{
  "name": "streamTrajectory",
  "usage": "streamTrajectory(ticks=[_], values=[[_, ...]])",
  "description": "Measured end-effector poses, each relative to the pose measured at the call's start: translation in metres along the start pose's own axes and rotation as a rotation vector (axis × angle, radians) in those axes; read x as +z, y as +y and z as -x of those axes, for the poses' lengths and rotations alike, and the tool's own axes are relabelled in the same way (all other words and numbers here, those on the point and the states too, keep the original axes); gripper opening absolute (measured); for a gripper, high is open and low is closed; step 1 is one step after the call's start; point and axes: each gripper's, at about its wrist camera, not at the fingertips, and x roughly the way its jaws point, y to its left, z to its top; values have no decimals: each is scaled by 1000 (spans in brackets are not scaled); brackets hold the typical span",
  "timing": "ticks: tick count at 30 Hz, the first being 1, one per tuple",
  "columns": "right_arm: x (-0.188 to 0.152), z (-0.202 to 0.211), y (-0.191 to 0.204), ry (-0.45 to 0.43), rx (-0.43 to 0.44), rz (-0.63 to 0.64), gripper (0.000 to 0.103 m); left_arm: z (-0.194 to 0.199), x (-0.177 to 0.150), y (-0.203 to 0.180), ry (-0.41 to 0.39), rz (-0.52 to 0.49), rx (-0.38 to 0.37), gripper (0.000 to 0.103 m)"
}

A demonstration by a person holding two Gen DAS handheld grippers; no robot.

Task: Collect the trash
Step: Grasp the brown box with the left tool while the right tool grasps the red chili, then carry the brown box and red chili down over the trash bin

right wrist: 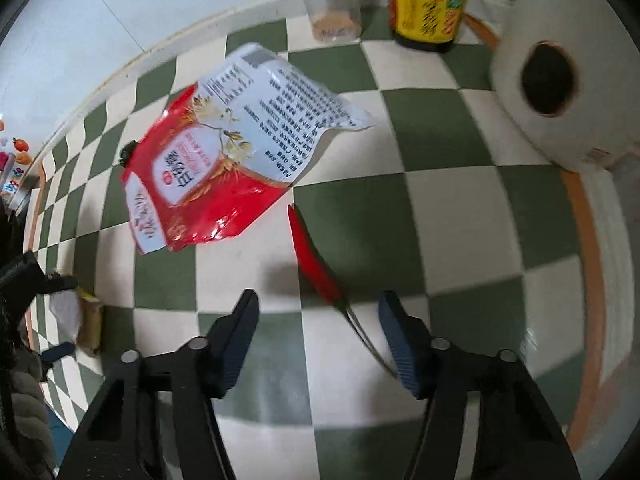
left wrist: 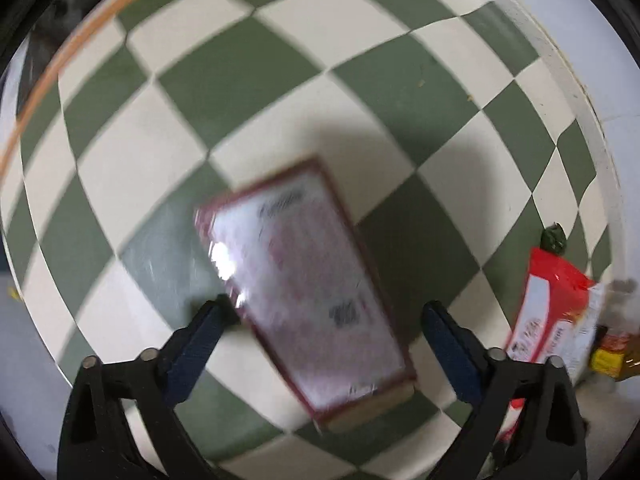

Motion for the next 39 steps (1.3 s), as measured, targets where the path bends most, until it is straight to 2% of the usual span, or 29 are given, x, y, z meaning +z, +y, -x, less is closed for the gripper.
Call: streamTrajectory(ticks=[1, 2, 3, 8, 12, 16, 20, 25, 29, 34, 39], values=[[0, 2, 3, -35, -16, 25, 44, 4, -1, -4, -39, -42, 45, 70], [0, 0, 6, -36, -26, 51, 27, 7, -3, -8, -68, -93, 62, 68], [-1, -1, 8, -50, -44, 68, 18, 8, -6, -11, -78, -130, 69, 66], [-9, 1, 8, -63, -30, 90, 12, 24, -44, -21, -215, -379, 208, 63], [-25, 17, 10, -91, -2, 93, 12, 41, -87, -17, -301, -537, 246, 61], [-47, 43, 16, -126, 25, 98, 11, 64, -123, -5, -351, -613, 210, 61], [-80, 75, 28, -164, 41, 105, 11, 95, -148, 27, -401, -631, 128, 61], [-140, 127, 48, -240, 45, 95, 11, 137, -175, 75, -477, -673, 20, 60], [-196, 167, 65, -300, 41, 74, 11, 162, -197, 122, -505, -720, -40, 60], [-278, 207, 89, -339, 60, 30, 11, 181, -228, 168, -504, -794, -86, 60], [-345, 224, 100, -332, 78, 6, 11, 183, -261, 198, -466, -843, -105, 60]])
